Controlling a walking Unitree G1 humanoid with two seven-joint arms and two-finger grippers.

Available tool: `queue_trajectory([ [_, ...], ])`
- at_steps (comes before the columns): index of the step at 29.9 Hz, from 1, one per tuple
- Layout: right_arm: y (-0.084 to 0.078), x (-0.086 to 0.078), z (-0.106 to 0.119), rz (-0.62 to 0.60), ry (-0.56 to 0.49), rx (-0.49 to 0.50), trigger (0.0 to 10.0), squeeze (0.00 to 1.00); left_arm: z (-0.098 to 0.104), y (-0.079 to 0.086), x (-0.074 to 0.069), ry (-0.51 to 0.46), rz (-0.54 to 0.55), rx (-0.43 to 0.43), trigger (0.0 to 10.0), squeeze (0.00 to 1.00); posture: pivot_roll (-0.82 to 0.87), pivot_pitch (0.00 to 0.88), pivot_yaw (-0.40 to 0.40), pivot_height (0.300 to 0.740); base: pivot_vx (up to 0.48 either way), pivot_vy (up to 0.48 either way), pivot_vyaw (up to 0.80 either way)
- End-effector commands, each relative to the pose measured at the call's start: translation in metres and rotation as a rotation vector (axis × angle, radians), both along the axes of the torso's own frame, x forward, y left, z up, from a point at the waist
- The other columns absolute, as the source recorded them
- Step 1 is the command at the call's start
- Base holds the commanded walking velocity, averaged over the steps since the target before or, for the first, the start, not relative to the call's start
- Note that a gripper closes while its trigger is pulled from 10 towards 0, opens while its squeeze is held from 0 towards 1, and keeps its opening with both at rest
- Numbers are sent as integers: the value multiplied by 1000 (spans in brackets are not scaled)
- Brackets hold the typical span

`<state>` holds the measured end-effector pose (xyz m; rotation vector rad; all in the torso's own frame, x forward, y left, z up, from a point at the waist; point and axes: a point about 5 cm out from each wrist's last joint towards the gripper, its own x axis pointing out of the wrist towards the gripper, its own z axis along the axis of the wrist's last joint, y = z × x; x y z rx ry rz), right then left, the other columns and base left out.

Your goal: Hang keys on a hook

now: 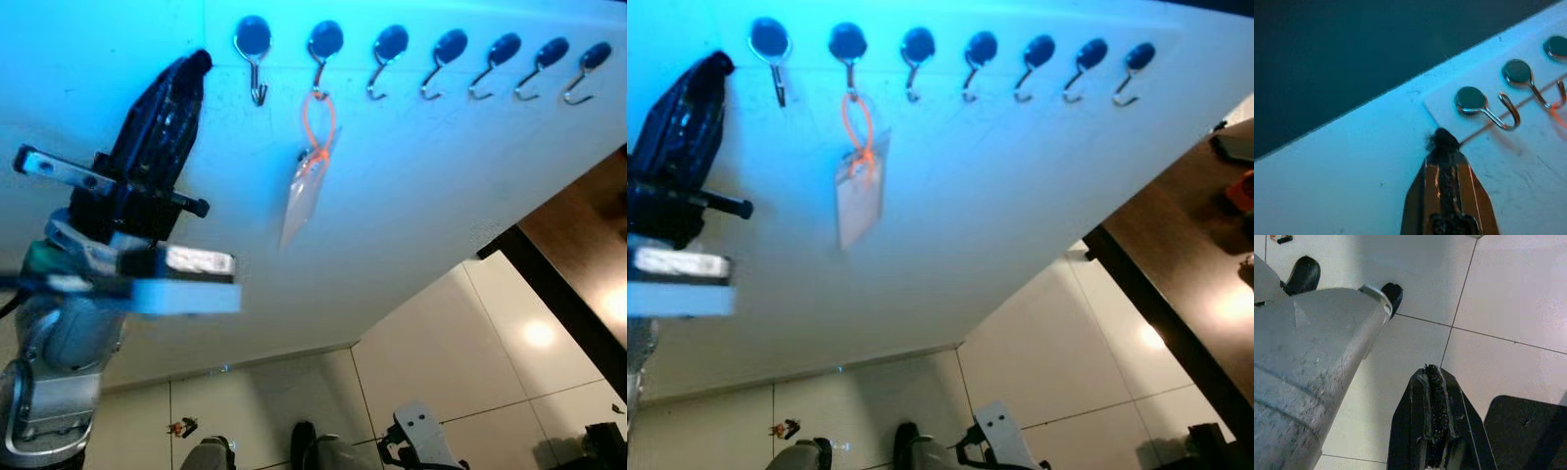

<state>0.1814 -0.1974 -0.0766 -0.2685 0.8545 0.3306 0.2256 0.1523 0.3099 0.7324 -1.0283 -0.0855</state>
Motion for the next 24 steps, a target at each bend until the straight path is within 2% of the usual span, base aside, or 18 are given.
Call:
queue_trajectory([
  [1, -6, -15, -7, -22, 51, -14, 10000, 0, -15, 5, 12, 166, -15, -18, 10000, 0, 73, 210, -111, 740, 0, 0, 0],
  [2, -7, -17, -7, -20, 56, -17, 10000, 0, -17, 4, 14, 252, -90, -48, 10000, 0, 76, 211, -114, 740, 0, 0, 0],
  [3, -7, -17, -7, -20, 56, -17, 10000, 0, -17, 4, 14, 252, -90, -48, 10000, 0, 76, 211, -114, 740, 0, 0, 0],
  [5, -7, -17, -8, -17, 60, -20, 10000, 0, -14, 2, 18, 399, -260, -149, 10000, 0, 75, 211, -112, 740, 0, 0, 0],
  [6, -7, -16, -7, -19, 57, -20, 10000, 0, -8, 4, 21, 435, -334, -201, 10000, 0, 69, 209, -110, 740, 0, 0, 0],
  [7, -7, -16, -7, -19, 57, -20, 10000, 0, -8, 4, 21, 435, -334, -201, 10000, 0, 69, 209, -110, 740, 0, 0, 0],
  [8, -6, -14, -6, -22, 52, -19, 10000, 0, 3, 8, 24, 418, -365, -236, 10000, 0, 66, 209, -109, 740, 0, 0, 0],
  [11, -6, -13, -6, -23, 50, -18, 10000, 0, 9, 11, 26, 380, -338, -234, 10000, 0, 66, 209, -109, 740, 0, 0, 0],
  [14, -5, -14, -7, -23, 50, -15, 10000, 0, 28, 26, 32, 138, -63, -229, 10000, 0, 63, 207, -104, 740, 0, 0, 0],
  [15, -5, -14, -7, -23, 50, -15, 10000, 0, 28, 26, 32, 138, -63, -229, 10000, 0, 63, 207, -104, 740, 0, 0, 0],
  [16, -4, -15, -7, -23, 51, -14, 10000, 0, 31, 27, 31, 89, -22, -210, 10000, 0, 63, 207, -104, 740, 0, 0, 0],
  [19, -5, -17, -8, -24, 56, -15, 10000, 0, 32, 23, 28, 131, -75, -218, 10000, 0, 61, 208, -103, 740, 0, 0, 0],
  [23, -5, -18, -8, -21, 61, -19, 10000, 0, 45, 29, 31, 267, -267, -379, 10000, 0, 65, 209, -101, 740, 0, 0, 0],
  [24, -5, -18, -8, -21, 61, -19, 10000, 0, 45, 29, 31, 267, -267, -379, 10000, 0, 65, 209, -101, 740, 0, 0, 0],
])
